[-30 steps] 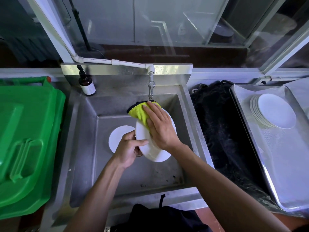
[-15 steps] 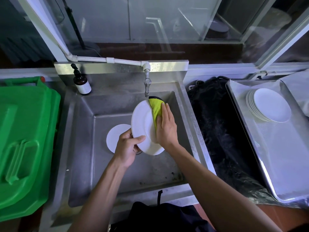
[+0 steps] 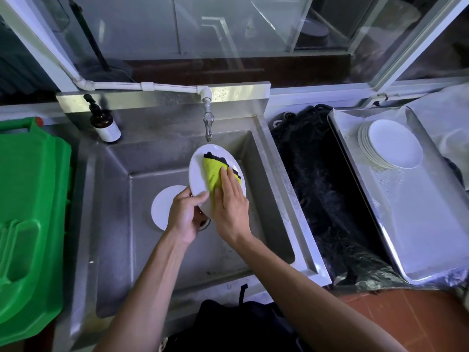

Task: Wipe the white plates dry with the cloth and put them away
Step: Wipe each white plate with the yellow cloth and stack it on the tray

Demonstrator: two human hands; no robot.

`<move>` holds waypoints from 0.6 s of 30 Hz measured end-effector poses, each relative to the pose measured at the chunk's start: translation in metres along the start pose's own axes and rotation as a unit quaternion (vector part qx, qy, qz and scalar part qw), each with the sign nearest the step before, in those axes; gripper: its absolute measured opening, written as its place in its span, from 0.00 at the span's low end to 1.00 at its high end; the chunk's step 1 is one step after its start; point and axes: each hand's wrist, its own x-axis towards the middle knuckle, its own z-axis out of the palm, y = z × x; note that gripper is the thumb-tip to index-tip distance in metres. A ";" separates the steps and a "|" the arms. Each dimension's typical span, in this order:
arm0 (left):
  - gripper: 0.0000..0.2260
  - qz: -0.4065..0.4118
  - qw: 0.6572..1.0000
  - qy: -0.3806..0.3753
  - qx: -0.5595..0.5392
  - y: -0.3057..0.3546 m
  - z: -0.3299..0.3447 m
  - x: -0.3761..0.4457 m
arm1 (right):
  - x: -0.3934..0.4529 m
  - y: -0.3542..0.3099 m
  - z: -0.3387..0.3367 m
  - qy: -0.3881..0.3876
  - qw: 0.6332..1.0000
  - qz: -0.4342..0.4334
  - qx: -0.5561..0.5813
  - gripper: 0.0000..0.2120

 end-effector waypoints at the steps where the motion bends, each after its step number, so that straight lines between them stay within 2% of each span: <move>1: 0.13 -0.001 1.000 0.001 -0.007 0.000 0.000 0.001 | -0.003 0.001 0.001 0.002 1.000 -0.010 -0.005 0.24; 4: 0.16 -0.003 1.000 0.008 -0.030 0.001 0.006 0.003 | -0.010 0.007 0.004 0.012 1.000 -0.012 -0.024 0.24; 9: 0.18 -0.009 0.995 0.024 -0.092 -0.007 0.010 0.008 | -0.015 0.015 0.004 0.047 0.998 0.036 -0.013 0.25; 18: 0.19 -0.010 0.993 -0.006 -0.115 -0.011 0.010 0.002 | -0.005 0.029 -0.016 0.067 0.994 0.087 0.010 0.25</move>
